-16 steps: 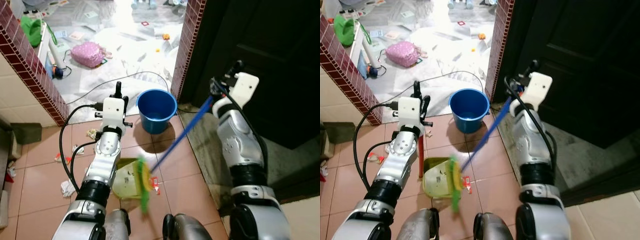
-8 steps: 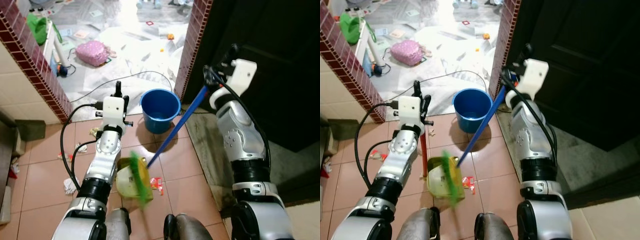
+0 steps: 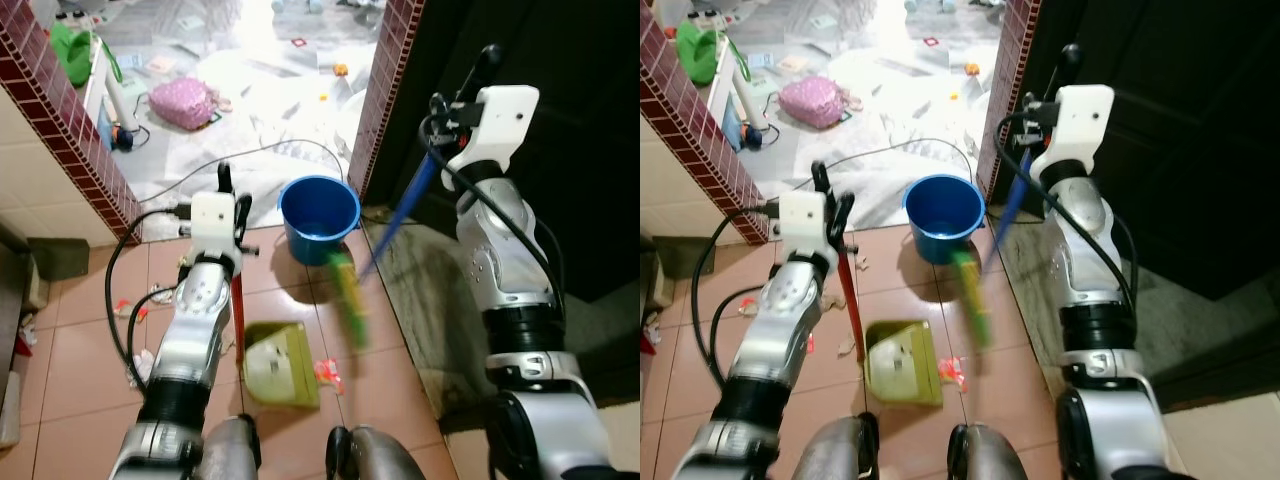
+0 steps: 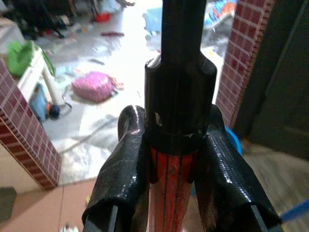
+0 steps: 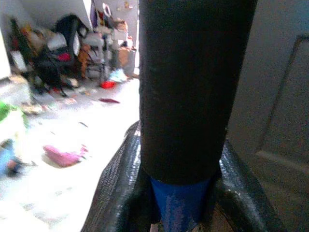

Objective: Sweep floor

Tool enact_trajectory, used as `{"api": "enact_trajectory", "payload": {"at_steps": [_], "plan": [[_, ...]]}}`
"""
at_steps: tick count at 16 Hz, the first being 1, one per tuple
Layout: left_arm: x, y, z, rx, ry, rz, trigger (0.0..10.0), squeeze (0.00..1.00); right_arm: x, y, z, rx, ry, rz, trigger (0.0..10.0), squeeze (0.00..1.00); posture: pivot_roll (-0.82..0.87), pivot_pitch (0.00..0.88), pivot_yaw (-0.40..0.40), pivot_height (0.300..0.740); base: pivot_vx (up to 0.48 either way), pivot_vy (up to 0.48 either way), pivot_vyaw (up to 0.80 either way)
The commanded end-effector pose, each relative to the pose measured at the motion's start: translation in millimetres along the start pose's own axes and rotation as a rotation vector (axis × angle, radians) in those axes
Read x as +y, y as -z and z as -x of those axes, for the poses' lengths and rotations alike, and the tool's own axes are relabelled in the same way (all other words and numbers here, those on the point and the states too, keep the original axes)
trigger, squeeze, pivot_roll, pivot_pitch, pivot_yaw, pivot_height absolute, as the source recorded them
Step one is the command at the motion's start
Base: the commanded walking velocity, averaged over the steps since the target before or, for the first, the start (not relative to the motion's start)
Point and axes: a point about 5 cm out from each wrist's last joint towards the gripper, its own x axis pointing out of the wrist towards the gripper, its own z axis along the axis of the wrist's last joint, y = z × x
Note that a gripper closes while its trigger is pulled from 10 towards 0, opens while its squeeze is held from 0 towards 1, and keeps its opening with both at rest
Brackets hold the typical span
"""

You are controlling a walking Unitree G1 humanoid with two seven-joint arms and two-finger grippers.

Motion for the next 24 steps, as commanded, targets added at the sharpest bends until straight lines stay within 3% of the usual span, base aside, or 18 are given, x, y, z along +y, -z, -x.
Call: {"api": "enact_trajectory", "payload": {"at_steps": [1,3,7,9,10,13,16,17,19,21,22,23,24], "plan": [[0.0,-1,3.4,0.012,0.014,-0.021,10.0,0.0,-0.9,0,2.8,-0.009,0.006,0.065,10.0,0.0,-0.04,0.138,-0.056,0.74,0.0,0.0,0.0],[3.9,7,8.3,0.04,0.018,-0.049,10.0,0.0,-2.3,15,8.8,0.06,0.034,0.078,10.0,0.0,-0.04,0.146,-0.063,0.74,0.0,0.0,0.0],[6.4,18,8.3,0.105,0.007,-0.066,10.0,0.0,1.8,26,12.9,0.119,0.042,0.012,10.0,0.0,-0.05,0.155,-0.05,0.74,0.0,0.0,0.0],[0.1,24,6.6,0.169,-0.005,-0.113,10.0,0.0,0.9,34,14.0,0.176,0.083,-0.124,10.0,0.0,-0.05,0.159,-0.047,0.74,0.0,0.0,0.0],[0.1,24,6.6,0.169,-0.005,-0.113,10.0,0.0,0.9,34,14.0,0.176,0.083,-0.124,10.0,0.0,-0.05,0.159,-0.047,0.74,0.0,0.0,0.0],[-15.3,25,6.9,0.178,0.022,-0.104,10.0,0.0,3.8,38,12.9,0.219,0.104,-0.293,10.0,0.0,-0.06,0.162,-0.051,0.74,0.0,0.0,0.0],[-21.8,28,8.3,0.195,0.034,-0.075,10.0,0.0,14.5,23,1.8,0.214,0.077,-0.56,10.0,0.0,-0.06,0.171,-0.057,0.74,0.0,0.0,0.0],[-21.7,29,8.2,0.199,0.03,-0.071,10.0,0.0,15.3,20,0.2,0.209,0.069,-0.575,10.0,0.0,-0.07,0.166,-0.058,0.74,0.0,0.0,0.0],[-20.9,29,7.5,0.204,0.015,-0.057,10.0,0.0,18.4,11,-4.2,0.184,0.033,-0.591,10.0,0.0,-0.07,0.165,-0.059,0.74,0.0,0.0,0.0],[-20.9,29,7.2,0.203,0.008,-0.055,10.0,0.0,17.3,4,-6.4,0.149,0.0,-0.539,10.0,0.0,-0.07,0.167,-0.061,0.74,0.0,0.0,0.0],[-17.5,26,6.6,0.19,-0.007,-0.073,10.0,0.0,8.7,-12,-9.4,0.042,-0.026,-0.379,10.0,0.0,-0.07,0.176,-0.059,0.74,0.0,0.0,0.0],[-16.6,25,6.5,0.184,-0.009,-0.08,10.0,0.0,7.2,-15,-9.7,0.02,-0.033,-0.347,10.0,0.0,-0.07,0.176,-0.059,0.74,0.0,0.0,0.0],[-15.4,24,6.5,0.18,-0.008,-0.088,10.0,0.0,3.1,-21,-9.1,-0.021,-0.046,-0.227,10.0,0.0,-0.07,0.176,-0.059,0.74,0.0,0.0,0.0]]}}
